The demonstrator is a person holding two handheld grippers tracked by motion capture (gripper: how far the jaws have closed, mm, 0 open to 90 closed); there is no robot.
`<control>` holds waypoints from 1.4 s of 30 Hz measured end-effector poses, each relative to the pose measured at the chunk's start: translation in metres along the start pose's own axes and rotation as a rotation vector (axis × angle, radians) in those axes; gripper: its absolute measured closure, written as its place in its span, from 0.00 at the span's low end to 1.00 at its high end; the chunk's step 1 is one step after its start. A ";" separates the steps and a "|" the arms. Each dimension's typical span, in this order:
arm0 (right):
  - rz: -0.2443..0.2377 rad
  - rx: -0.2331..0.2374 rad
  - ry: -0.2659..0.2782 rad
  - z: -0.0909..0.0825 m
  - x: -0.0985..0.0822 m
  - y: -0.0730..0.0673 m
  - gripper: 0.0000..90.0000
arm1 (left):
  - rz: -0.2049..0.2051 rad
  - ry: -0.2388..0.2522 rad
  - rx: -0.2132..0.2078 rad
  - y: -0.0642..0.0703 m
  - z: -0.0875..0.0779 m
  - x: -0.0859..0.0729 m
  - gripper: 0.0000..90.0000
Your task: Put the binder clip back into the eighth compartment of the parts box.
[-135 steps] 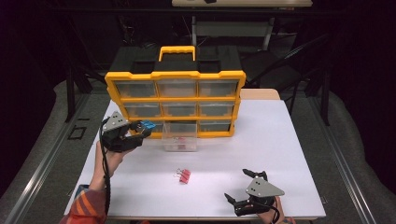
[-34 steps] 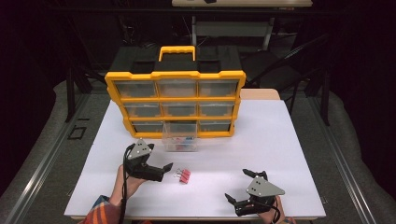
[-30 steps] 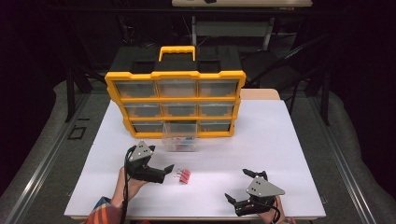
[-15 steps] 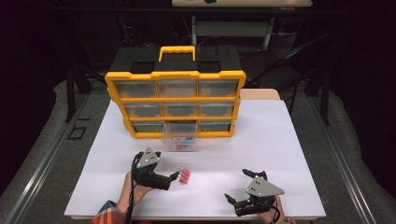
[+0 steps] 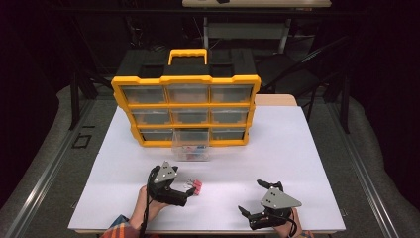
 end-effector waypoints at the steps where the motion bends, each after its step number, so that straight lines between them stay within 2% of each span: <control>1: -0.001 -0.001 0.001 0.001 0.000 0.000 0.01 | 0.008 -0.001 0.002 0.000 0.001 0.000 0.09; 5: 0.002 -0.003 0.001 0.001 0.000 0.001 0.01 | 0.003 -0.019 0.001 0.002 0.006 -0.003 0.18; 7: 0.002 -0.001 0.002 0.000 0.000 0.001 0.01 | 0.003 -0.025 -0.009 0.003 0.008 -0.004 0.22; 12: -0.004 0.000 -0.007 0.002 -0.001 0.000 0.01 | -0.001 -0.030 -0.030 0.006 0.011 -0.006 0.41; 19: -0.004 -0.001 -0.007 0.002 -0.001 0.000 0.01 | -0.010 -0.035 -0.061 0.008 0.018 -0.008 0.57; 25: -0.006 0.002 -0.013 0.003 -0.001 0.000 0.01 | -0.027 -0.048 -0.059 0.008 0.021 -0.010 0.67; 27: -0.005 0.001 -0.013 0.002 -0.001 0.000 0.01 | -0.022 -0.053 -0.054 0.007 0.023 -0.011 0.70; 29: -0.006 0.001 -0.013 0.002 -0.001 0.000 0.01 | -0.036 -0.048 -0.064 0.007 0.022 -0.011 0.72; 33: -0.008 0.000 -0.016 0.002 -0.001 -0.001 0.01 | -0.030 -0.038 -0.075 0.008 0.020 -0.010 0.76; 42: -0.010 0.000 -0.018 0.003 -0.001 -0.001 0.01 | -0.075 -0.032 -0.127 0.009 0.022 -0.012 0.85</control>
Point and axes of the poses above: each handheld gripper's, and its own axes: z roughly forward along the jaws, x roughly out of its top, y roughly to its right, the point moved 3 cm from there along z, roughly forward along the jaws, and after that the axes turned 5 degrees about x, right-handed, at the moved point
